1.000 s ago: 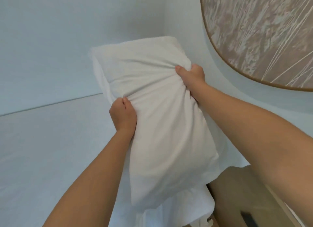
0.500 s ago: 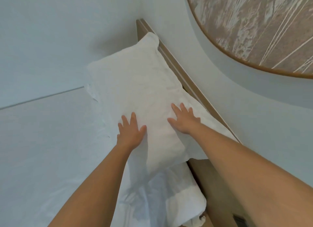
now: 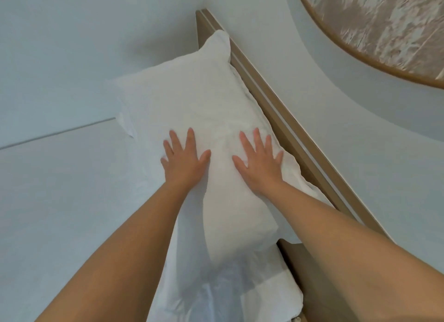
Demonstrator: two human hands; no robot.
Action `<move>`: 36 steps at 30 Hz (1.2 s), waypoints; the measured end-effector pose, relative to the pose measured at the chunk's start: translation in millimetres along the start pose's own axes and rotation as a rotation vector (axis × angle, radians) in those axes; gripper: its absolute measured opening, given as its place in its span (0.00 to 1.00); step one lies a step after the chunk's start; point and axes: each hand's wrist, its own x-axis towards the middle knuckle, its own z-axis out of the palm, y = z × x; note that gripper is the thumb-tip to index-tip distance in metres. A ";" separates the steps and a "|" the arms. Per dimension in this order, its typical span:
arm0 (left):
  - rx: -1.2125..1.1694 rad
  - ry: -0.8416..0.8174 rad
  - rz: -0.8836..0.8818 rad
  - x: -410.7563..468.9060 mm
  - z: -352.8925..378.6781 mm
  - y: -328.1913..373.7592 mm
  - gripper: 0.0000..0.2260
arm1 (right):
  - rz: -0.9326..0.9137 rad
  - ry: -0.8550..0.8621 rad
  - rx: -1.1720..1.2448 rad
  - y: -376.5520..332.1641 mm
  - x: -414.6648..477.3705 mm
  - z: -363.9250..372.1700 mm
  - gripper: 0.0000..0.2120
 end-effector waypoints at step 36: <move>0.253 0.280 0.112 191.6 150.7 -51.7 0.31 | -0.008 -0.140 0.110 38.0 197.4 151.9 0.30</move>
